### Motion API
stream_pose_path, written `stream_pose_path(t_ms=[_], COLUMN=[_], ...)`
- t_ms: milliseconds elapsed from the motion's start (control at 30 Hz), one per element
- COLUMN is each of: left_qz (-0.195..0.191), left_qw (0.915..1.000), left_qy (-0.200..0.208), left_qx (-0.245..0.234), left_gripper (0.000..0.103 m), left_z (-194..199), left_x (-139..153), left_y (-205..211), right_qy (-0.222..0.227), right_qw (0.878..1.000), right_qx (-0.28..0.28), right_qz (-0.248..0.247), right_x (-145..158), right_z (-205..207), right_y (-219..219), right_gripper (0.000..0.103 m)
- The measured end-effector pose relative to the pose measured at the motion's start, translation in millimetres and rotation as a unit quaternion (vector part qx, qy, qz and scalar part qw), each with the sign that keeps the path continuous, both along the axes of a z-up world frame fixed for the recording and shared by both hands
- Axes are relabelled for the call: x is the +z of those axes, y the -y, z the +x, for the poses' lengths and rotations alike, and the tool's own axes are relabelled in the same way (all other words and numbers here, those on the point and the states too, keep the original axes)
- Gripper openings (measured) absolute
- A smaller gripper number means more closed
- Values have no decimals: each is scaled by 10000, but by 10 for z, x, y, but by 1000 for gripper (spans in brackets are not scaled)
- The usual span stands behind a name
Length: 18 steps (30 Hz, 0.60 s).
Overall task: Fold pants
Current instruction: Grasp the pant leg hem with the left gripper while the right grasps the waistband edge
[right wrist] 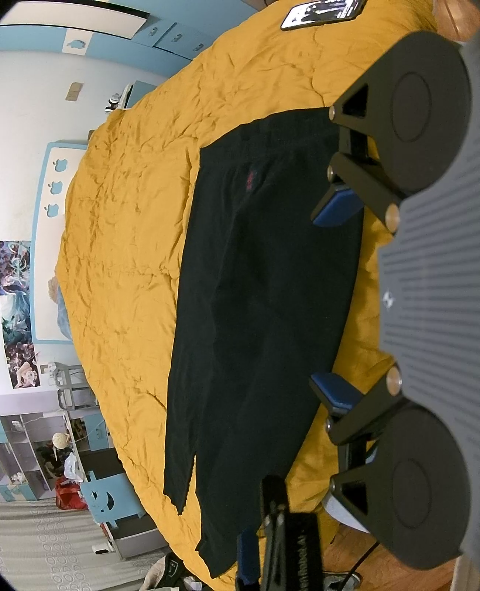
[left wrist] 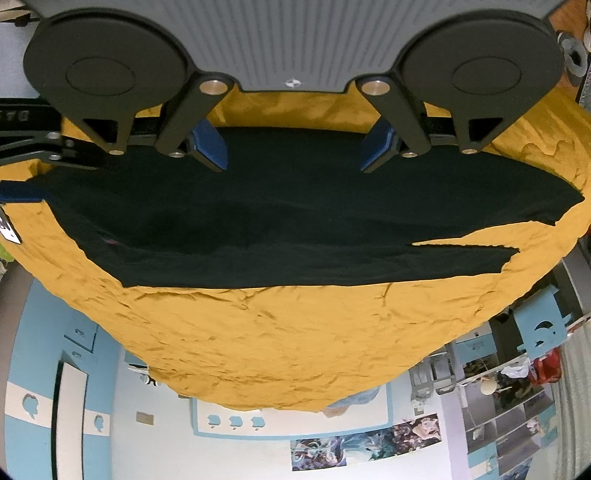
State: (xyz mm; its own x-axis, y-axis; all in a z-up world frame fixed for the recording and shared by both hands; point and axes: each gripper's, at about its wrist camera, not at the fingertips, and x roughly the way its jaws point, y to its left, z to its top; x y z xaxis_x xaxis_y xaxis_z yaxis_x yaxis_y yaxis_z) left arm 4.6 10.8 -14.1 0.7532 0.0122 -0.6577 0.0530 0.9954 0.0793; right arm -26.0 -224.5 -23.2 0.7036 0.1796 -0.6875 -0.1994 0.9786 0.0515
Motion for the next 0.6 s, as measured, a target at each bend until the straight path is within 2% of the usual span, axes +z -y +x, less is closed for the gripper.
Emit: stream_pose_path(t_ms=[100,200,367,433,500,600], left_qz=[-89,-201,-190,-164,29,570], left_qw=[10000,9997,9994,9991,9991,9974], left_qy=[-33,-88,263,357,385,444], left_qx=[12,-83,72,145,155,-20], left_gripper=[85,84,84,84,84,84], left_z=[18,61,116,147,176,205], left_x=[-17,35,148,151,140,84], left_y=[-93,-218,-556,-688,-835,-1009], right_qy=[63,310,899,974,891,728], right_qw=[9999,9993,9949,9935,9934,9922], right_qx=[11,107,431,578,720,932], right_qz=[86,183,148,49,-99,-394], right_x=[3,3,-38,-65,-99,-175], right_z=[35,73,127,177,239,315], right_y=[49,117,259,324,400,517], right_gripper=[83,83,83,83,83,82])
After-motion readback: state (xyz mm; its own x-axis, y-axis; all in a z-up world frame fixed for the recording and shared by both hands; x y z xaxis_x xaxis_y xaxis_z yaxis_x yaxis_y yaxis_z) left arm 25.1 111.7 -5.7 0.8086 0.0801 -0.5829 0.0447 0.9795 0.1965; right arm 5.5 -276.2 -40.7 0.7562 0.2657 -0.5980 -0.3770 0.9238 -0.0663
